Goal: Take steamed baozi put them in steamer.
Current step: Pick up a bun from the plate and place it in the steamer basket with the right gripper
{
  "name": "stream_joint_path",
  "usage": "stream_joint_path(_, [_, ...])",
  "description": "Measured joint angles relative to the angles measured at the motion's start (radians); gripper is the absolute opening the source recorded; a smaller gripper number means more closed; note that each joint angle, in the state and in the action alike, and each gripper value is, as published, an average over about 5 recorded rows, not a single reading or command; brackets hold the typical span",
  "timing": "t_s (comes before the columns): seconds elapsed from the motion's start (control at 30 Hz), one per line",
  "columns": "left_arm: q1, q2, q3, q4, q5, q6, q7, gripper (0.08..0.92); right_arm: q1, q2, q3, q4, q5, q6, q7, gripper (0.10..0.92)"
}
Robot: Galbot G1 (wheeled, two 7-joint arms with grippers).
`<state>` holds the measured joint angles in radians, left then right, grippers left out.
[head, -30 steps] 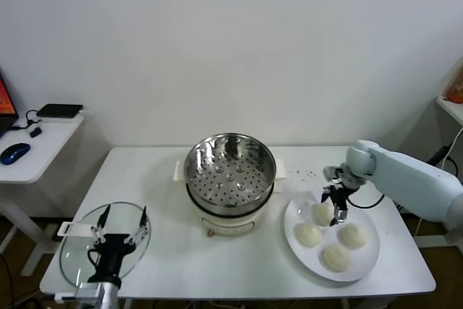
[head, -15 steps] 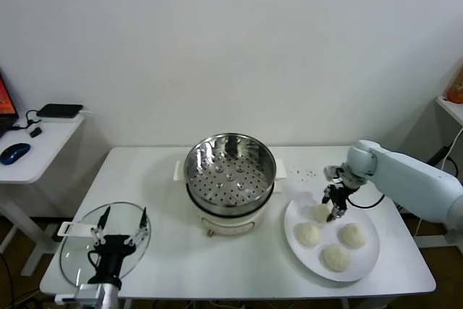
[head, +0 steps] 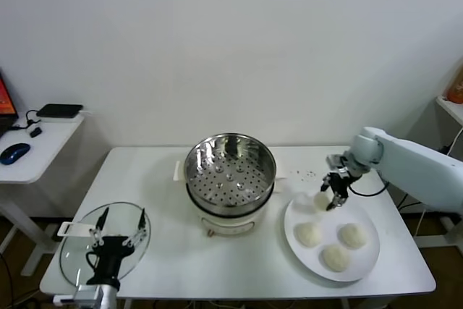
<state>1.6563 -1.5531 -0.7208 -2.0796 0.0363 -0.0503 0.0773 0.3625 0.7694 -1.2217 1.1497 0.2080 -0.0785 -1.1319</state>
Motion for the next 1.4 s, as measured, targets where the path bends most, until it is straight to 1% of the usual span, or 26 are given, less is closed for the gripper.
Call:
stream_joint_path(0.37, [0.002,0.0,0.001,-0.005,0.0,0.007,0.0,0.823,0.278,0.075,-0.134,0.046,0.086,0.101,-0.011,0.592])
stream_joint_path(0.57, [0.0,-0.001,0.001,-0.004,0.0,0.008,-0.001,0.823,0.378,0.164,-0.164,0.028,0.117,0.161,-0.012,0.594])
stream_joint_path(0.73, [0.001,-0.003,0.002,-0.009,-0.008,0.013,0.0,0.823,0.414,0.26,-0.172,-0.014,0.116,0.206,-0.006,0.594])
stream_joint_path(1.1, [-0.005,-0.002,-0.008,-0.029,-0.019,0.023,0.001,0.823,0.373,0.49,-0.137,-0.164,-0.003,0.337,0.018,0.594])
stream_joint_path(1.4, [0.0,-0.002,-0.012,-0.036,-0.027,0.021,0.0,0.823,0.291,0.611,-0.098,-0.276,-0.153,0.462,0.034,0.594])
